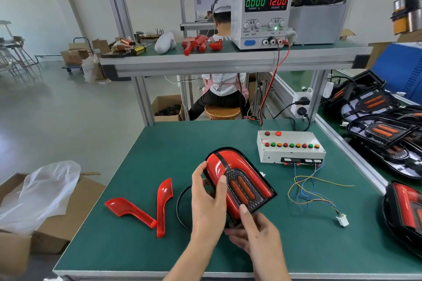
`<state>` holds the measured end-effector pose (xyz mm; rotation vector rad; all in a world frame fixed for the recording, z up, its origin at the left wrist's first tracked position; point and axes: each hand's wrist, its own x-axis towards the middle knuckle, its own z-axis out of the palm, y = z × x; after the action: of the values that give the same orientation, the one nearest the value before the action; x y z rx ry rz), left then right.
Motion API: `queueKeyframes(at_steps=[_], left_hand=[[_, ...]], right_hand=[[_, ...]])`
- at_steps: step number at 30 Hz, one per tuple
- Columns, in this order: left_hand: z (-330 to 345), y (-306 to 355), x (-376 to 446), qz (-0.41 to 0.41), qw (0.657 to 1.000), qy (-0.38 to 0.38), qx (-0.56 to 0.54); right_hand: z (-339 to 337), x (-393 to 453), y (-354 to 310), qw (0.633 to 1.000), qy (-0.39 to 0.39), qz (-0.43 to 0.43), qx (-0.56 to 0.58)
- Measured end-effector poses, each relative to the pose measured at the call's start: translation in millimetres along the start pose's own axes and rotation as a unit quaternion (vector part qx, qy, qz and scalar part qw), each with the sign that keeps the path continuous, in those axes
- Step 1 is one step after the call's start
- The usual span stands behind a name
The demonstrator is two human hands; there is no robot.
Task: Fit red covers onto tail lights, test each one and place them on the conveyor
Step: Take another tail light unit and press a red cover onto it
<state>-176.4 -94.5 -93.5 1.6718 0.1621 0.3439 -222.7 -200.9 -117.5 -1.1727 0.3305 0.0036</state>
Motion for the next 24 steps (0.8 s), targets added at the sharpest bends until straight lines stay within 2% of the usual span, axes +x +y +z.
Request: queueKeyframes(at_steps=[8, 13, 16, 19, 24], left_hand=[[-1, -1, -14, 0.002, 1.000, -0.007, 0.003], [-4, -3, -10, -0.002, 0.999, -0.038, -0.008], [-8, -3, -4, 0.005, 1.000, -0.015, -0.023], [-8, -1, 6, -0.049, 0.997, 0.011, -0.052], [-2, 2, 19, -0.167, 0.982, -0.028, -0.088]], right_hand=[[2, 1, 7, 1.000, 0.016, -0.005, 0.015], [1, 3, 9, 0.999, 0.021, -0.002, 0.033], [3, 2, 10, 0.998, 0.026, -0.007, 0.051], [5, 0, 10, 0.997, 0.026, -0.014, 0.065], [5, -5, 7, 0.997, 0.021, -0.017, 0.065]])
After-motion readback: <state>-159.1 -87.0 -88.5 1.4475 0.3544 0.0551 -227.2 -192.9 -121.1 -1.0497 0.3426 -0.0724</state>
